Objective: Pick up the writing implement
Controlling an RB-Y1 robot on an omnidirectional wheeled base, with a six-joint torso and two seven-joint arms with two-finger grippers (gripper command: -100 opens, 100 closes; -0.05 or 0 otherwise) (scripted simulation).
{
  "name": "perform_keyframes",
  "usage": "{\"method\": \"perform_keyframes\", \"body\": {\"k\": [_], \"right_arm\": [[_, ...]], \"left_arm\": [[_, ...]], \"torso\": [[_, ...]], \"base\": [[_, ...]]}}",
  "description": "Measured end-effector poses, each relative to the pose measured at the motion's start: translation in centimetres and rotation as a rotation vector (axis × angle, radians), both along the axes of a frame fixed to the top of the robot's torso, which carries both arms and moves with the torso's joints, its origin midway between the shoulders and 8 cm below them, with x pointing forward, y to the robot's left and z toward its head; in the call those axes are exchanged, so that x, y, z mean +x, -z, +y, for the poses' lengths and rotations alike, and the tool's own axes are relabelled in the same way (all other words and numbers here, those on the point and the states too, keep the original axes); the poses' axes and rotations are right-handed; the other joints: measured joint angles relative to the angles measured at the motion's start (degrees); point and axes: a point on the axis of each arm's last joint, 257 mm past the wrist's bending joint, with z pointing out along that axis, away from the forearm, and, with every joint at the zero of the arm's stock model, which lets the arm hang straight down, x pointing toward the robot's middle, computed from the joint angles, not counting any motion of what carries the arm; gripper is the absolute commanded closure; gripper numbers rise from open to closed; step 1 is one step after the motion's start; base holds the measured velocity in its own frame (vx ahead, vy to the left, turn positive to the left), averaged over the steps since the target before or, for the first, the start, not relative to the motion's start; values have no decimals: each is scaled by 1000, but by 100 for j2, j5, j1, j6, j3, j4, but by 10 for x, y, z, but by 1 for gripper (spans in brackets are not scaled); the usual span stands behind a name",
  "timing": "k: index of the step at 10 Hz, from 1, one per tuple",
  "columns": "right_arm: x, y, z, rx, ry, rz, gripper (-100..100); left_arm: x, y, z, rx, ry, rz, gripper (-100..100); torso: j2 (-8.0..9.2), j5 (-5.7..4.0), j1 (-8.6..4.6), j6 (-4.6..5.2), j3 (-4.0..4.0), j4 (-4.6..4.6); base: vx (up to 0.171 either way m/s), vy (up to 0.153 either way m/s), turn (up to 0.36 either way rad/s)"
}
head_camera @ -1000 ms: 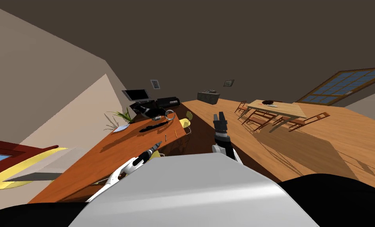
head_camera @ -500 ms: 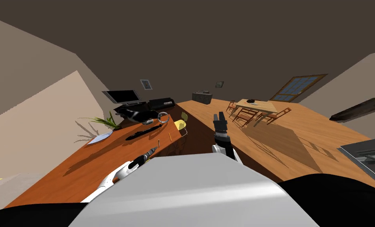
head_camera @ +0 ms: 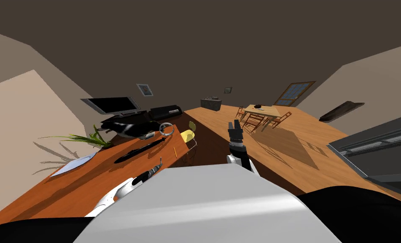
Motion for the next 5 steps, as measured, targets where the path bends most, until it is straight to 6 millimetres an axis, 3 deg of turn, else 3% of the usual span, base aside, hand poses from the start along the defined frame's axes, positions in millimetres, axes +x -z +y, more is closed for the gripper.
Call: {"method": "perform_keyframes", "body": {"k": [3,5], "right_arm": [[0,0,0,0,0,0,0],[0,0,0,0,0,0,0]], "left_arm": [[-38,10,35,55,-41,86,-100],[-54,11,54,85,-62,131,-100]], "torso": [[-15,-3,-19,2,-8,-3],[-10,-1,-5,-2,-6,-2]], "base": [[103,-71,-266],[62,-27,-69]]}}
